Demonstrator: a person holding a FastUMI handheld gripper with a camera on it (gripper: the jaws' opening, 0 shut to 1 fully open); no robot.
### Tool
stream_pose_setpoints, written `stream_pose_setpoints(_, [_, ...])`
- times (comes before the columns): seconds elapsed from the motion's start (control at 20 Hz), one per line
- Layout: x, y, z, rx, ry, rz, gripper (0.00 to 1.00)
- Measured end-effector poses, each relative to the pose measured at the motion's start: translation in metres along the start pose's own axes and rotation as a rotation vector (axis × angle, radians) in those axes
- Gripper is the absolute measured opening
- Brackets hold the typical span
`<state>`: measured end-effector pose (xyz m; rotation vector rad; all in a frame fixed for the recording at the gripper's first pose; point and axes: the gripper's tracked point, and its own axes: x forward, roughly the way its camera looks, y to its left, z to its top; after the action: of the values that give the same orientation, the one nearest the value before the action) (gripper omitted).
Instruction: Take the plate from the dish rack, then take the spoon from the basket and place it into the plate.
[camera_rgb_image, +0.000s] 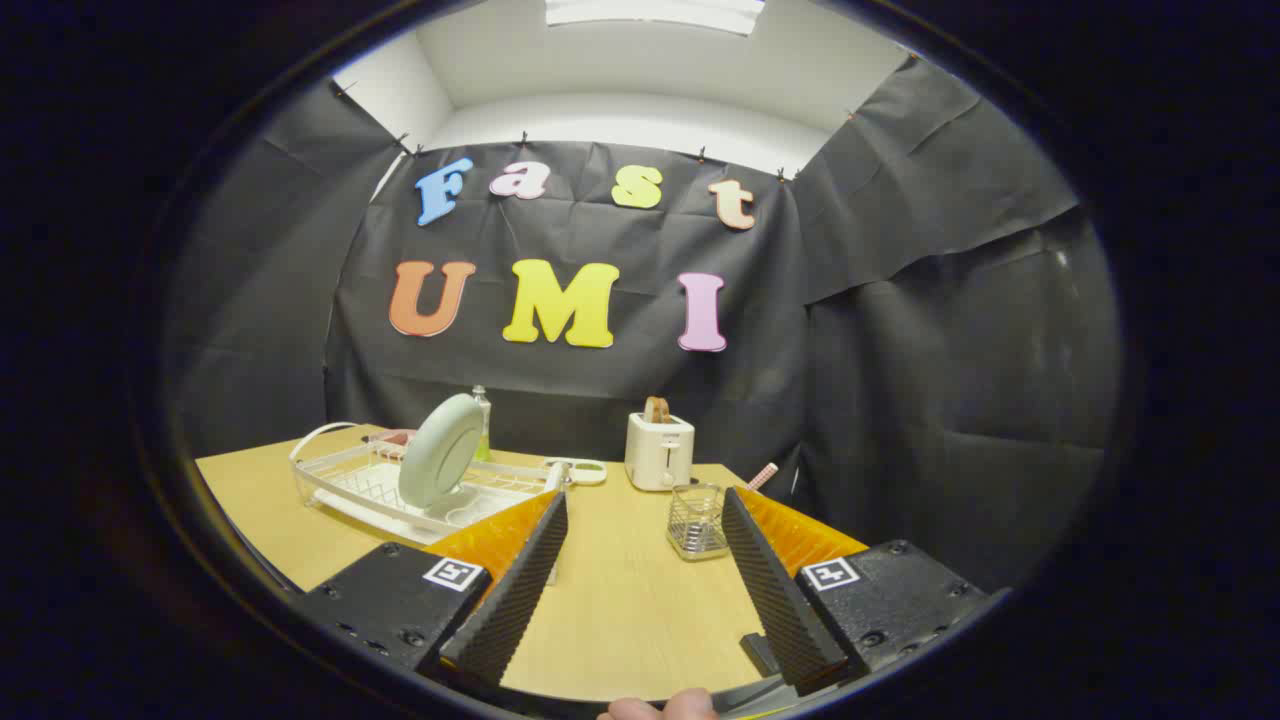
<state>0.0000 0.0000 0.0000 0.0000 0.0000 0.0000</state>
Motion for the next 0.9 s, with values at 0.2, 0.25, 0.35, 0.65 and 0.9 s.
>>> stream_pose_setpoints(0.2, [0.0005, 0.001, -0.0016, 0.006, 0.01, 0.001, 1.0])
stream_pose_setpoints(0.25, [0.0003, 0.003, -0.0017, 0.013, 0.013, 0.007, 1.0])
stream_pose_setpoints(0.35, [0.0008, 0.0011, -0.0025, 0.02, 0.016, 0.004, 1.0])
stream_pose_setpoints(0.65, [-0.0008, -0.0002, -0.0049, 0.024, 0.021, -0.001, 1.0])
stream_pose_setpoints(0.9, [-0.0012, -0.002, -0.0034, 0.044, 0.008, -0.001, 1.0])
